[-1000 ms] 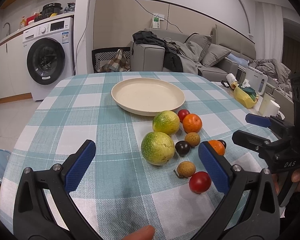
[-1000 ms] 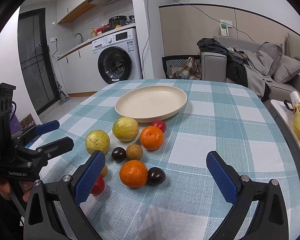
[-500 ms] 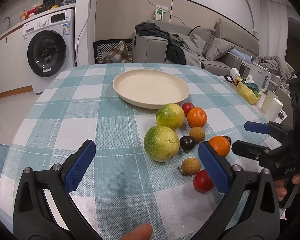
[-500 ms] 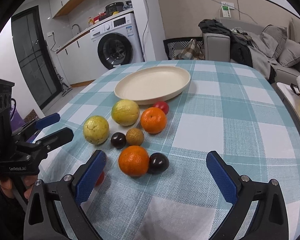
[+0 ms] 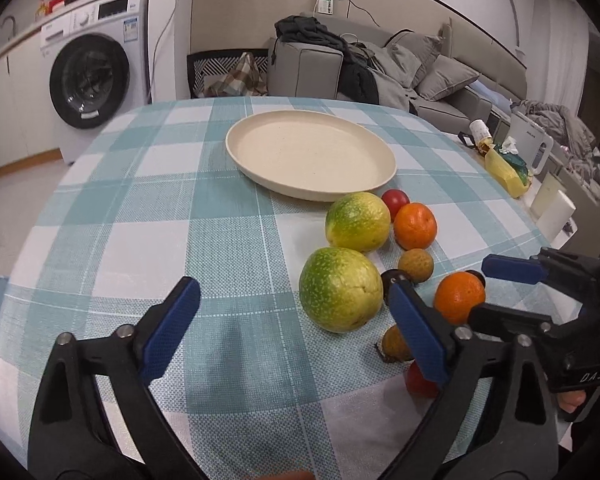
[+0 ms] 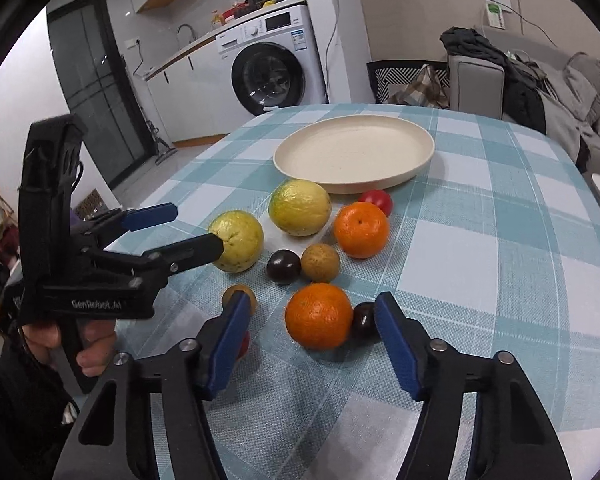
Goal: Organize fruits
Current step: 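Move right gripper toward the large orange while left gripper approaches the yellow-green fruit, then close right gripper on the large orange while left gripper closes on the yellow-green fruit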
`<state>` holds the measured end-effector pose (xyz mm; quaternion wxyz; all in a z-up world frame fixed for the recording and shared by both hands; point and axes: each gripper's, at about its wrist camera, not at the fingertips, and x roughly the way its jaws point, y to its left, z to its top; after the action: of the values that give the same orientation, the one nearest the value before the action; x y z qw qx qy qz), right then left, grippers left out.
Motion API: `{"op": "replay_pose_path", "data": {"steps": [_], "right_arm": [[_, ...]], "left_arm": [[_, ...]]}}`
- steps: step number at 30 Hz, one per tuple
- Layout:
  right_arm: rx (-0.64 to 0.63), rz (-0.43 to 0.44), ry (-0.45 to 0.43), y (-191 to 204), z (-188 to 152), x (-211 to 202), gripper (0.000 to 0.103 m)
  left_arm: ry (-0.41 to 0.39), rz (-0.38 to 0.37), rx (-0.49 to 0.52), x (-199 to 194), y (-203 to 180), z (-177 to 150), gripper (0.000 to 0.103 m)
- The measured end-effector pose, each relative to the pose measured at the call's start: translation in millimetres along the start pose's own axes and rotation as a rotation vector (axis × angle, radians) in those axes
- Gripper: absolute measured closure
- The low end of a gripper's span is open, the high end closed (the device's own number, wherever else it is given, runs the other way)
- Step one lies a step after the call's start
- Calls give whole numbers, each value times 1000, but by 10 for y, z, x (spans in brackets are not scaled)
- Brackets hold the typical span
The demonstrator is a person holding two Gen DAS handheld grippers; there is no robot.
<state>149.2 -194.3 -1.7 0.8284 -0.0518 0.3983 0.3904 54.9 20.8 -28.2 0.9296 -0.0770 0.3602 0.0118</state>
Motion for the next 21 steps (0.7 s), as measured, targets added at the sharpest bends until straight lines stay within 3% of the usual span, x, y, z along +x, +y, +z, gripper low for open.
{"op": "replay_pose_path", "data": {"steps": [8,16,20,21], "right_arm": [[-62,-9,37,114,32,68,48],[-114,-50,66,159,33,105,49],[-146,-69,81,171,40,133,51],[-149,-73,84,170,47,140,52]], "left_arm": [[26,-65,3,125,33,28,25],[66,-102,45,201,-90,26,28],[85,-136,44,215,-111,10,55],[86,-141,45,217,-113,7,55]]}}
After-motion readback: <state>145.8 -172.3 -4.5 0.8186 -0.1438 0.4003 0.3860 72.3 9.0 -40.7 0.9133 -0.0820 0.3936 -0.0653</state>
